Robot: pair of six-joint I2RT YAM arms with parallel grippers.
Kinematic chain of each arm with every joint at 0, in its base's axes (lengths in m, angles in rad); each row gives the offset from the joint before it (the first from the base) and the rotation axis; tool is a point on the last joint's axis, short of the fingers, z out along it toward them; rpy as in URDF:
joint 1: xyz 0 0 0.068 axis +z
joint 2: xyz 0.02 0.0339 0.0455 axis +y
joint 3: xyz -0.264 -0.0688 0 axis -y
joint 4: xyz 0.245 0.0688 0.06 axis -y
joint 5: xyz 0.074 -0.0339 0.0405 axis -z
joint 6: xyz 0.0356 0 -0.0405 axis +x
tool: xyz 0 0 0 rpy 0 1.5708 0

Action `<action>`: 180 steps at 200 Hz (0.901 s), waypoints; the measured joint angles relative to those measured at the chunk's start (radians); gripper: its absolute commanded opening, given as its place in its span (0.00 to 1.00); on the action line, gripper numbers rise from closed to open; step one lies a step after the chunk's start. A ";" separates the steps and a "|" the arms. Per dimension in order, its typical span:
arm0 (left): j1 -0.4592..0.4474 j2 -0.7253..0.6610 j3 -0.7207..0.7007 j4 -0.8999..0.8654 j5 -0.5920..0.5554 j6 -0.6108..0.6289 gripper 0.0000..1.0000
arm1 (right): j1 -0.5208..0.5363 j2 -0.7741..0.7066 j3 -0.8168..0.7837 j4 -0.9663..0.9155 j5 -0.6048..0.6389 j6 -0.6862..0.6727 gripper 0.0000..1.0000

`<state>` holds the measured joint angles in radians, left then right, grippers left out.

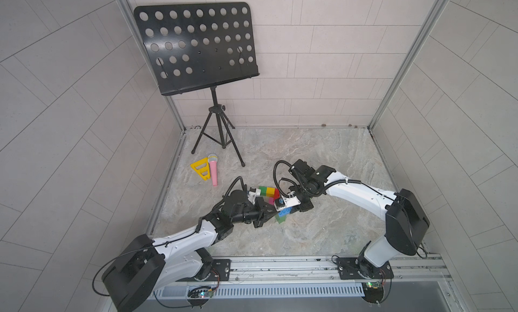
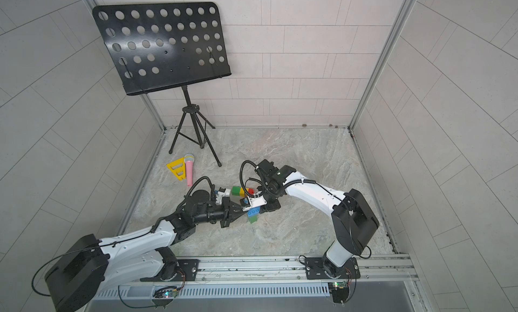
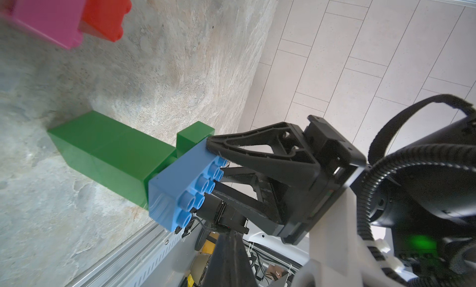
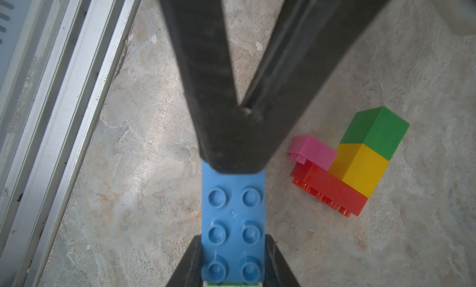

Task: Assemble the letter r with lego
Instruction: Assemble the lego brick with the lego brick.

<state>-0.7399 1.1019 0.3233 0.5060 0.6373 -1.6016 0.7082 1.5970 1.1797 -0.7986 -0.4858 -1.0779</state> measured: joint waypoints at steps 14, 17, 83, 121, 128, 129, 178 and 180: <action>-0.004 0.017 0.000 0.016 0.003 -0.005 0.00 | 0.000 0.003 0.001 0.001 -0.001 -0.002 0.00; -0.006 0.021 0.000 0.020 0.003 -0.005 0.00 | 0.000 0.003 0.001 0.001 -0.001 -0.003 0.00; -0.061 0.126 0.015 0.090 0.012 -0.026 0.00 | 0.000 0.013 0.007 0.001 -0.005 -0.010 0.00; -0.066 0.130 0.015 0.131 0.010 -0.043 0.00 | 0.000 0.013 0.012 -0.007 -0.006 -0.016 0.00; -0.066 0.127 0.015 0.132 0.009 -0.043 0.00 | 0.000 0.013 0.015 -0.012 -0.006 -0.018 0.00; -0.066 0.126 0.015 0.132 0.009 -0.043 0.00 | 0.000 0.013 0.015 -0.013 -0.006 -0.018 0.00; -0.066 0.022 0.029 -0.030 -0.002 0.028 0.00 | -0.007 0.015 0.024 -0.039 -0.019 -0.021 0.00; -0.066 0.015 0.034 -0.050 -0.005 0.035 0.00 | -0.008 0.015 0.024 -0.039 -0.020 -0.021 0.00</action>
<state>-0.8055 1.1168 0.3573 0.4557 0.6327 -1.5661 0.7002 1.6123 1.2034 -0.8379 -0.5060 -1.0992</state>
